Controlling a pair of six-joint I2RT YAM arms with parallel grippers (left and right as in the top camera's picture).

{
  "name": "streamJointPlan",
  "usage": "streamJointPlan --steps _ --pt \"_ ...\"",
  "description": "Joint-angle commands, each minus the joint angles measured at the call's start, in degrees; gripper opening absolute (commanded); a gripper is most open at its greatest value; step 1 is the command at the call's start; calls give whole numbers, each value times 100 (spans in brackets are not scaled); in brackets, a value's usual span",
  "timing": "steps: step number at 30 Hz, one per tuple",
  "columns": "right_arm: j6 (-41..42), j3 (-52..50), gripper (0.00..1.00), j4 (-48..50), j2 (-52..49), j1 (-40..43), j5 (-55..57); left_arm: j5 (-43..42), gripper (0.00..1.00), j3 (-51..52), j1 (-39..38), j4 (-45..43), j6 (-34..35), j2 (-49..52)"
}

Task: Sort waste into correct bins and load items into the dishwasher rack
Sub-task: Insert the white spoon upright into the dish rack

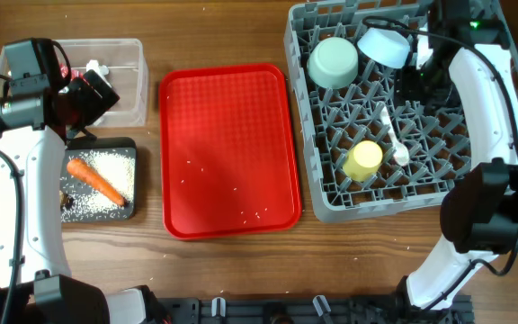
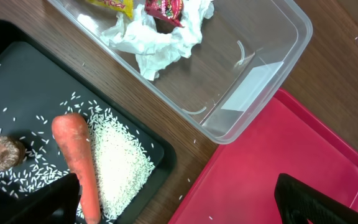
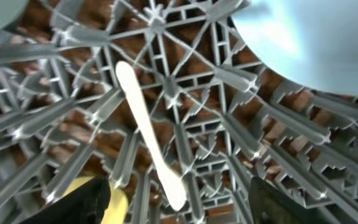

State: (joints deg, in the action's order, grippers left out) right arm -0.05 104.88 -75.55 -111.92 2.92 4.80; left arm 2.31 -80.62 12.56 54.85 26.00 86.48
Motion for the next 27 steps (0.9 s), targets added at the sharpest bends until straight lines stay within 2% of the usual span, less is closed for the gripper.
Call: streamJointPlan --steps 1,4,8,14,16,19,21,24,26,27 --pt "26 883 100 -496 570 -33 -295 76 100 15 26 -17 -26 66" --pt "66 1392 100 -1314 1279 -33 -326 76 100 15 26 -17 -26 66" --pt "44 1394 100 -1362 2057 -33 -354 76 100 15 26 -17 -26 66" --pt "55 1394 100 -1493 2225 -33 -378 76 100 15 26 -17 -26 66" --pt "50 1388 100 -1213 2208 -31 -376 76 100 15 26 -17 -26 66" --pt "-144 1314 100 -166 2367 -33 -446 76 100 15 26 -17 -26 66" --pt "-122 890 100 640 2675 -33 -715 76 100 15 26 -17 -26 66" --pt "-122 -831 99 2334 3624 -33 -1123 76 100 15 26 -17 -26 66" --pt "-48 -2730 100 3748 4671 -31 -1235 76 100 15 26 -17 -26 66" --pt "28 -3327 100 4162 5025 -31 -1231 76 100 15 26 -17 -26 66"
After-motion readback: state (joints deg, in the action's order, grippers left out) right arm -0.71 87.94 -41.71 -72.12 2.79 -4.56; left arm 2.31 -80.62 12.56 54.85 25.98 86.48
